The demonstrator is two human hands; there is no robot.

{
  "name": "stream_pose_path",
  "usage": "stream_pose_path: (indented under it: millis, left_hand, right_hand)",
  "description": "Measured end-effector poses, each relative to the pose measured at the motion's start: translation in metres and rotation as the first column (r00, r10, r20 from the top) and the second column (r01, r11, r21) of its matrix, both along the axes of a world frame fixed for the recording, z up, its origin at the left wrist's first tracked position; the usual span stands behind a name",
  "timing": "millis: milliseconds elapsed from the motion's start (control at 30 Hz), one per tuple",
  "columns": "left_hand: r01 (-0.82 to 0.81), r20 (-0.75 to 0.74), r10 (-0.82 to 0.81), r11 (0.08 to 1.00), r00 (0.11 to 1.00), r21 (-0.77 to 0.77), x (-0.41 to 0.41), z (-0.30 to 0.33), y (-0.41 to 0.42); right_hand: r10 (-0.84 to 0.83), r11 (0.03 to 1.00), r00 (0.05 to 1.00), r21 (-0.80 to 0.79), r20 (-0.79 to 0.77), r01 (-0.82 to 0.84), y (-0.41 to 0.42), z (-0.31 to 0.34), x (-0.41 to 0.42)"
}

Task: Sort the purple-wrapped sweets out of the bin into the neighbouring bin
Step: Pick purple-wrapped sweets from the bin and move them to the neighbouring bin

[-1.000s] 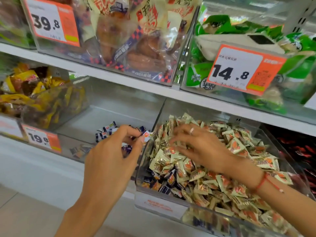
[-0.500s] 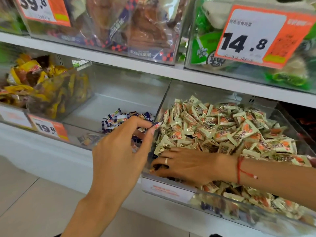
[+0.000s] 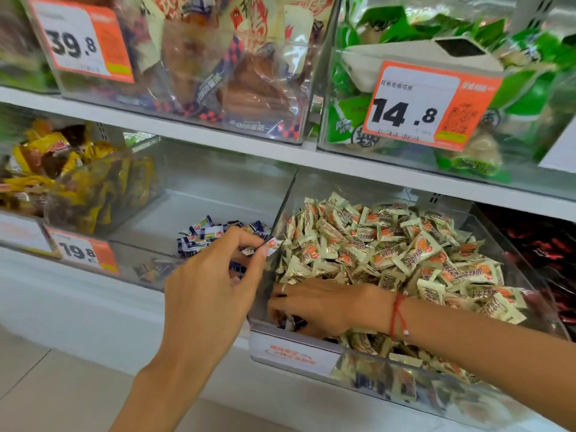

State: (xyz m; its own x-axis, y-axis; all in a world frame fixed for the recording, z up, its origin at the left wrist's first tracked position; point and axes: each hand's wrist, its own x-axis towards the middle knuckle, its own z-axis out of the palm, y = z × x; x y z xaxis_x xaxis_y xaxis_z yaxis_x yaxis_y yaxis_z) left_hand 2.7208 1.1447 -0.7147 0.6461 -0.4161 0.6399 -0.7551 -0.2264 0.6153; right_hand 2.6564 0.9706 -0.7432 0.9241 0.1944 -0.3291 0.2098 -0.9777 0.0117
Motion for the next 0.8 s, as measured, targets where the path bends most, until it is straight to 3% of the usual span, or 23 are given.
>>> stream_pose_path:
  millis: [133, 233, 367, 467, 533, 600, 667, 733, 800]
  left_hand:
    - [0.007, -0.073, -0.009, 1.000, 0.997, -0.021, 0.004, 0.000, 0.005]
    - [0.019, -0.102, -0.023, 0.999, 0.995, -0.032, 0.005, 0.001, 0.006]
    - [0.080, -0.183, -0.105, 0.987, 0.977, -0.137, 0.010, 0.006, 0.007]
    - [0.156, -0.245, -0.204, 0.967, 0.948, -0.201, 0.015, 0.011, 0.011]
    - [0.159, -0.238, -0.207, 0.966, 0.949, -0.202, 0.020, 0.015, 0.014]
    - [0.115, -0.215, -0.158, 0.973, 0.964, -0.199, 0.029, 0.017, 0.018]
    - [0.014, -0.165, -0.043, 0.985, 0.985, -0.173, 0.041, 0.018, 0.021]
    - [-0.097, -0.119, 0.079, 0.984, 0.990, -0.149, 0.053, 0.016, 0.020]
    - [-0.157, -0.128, 0.140, 0.977, 0.982, -0.141, 0.064, 0.011, 0.014]
  right_hand:
    - [-0.070, 0.972, 0.995, 0.228, 0.071, 0.052, -0.006, 0.003, -0.011]
    - [-0.238, 0.906, 0.970, 0.374, 0.056, 0.201, -0.007, 0.004, -0.019]
    - [-0.506, 0.595, 0.862, 0.733, 0.024, 0.328, -0.011, 0.026, -0.037]
    - [-0.651, 0.357, 0.759, 0.872, -0.024, 0.335, -0.011, 0.045, -0.051]
    - [-0.726, 0.269, 0.687, 0.925, 0.012, 0.268, -0.007, 0.054, -0.054]
    - [-0.772, 0.269, 0.627, 0.948, 0.106, 0.172, 0.003, 0.062, -0.048]
    - [-0.773, 0.345, 0.586, 0.936, 0.243, 0.067, 0.014, 0.068, -0.034]
    - [-0.721, 0.469, 0.569, 0.883, 0.397, -0.022, 0.025, 0.073, -0.011]
    - [-0.613, 0.657, 0.559, 0.754, 0.558, -0.032, 0.029, 0.074, 0.018]
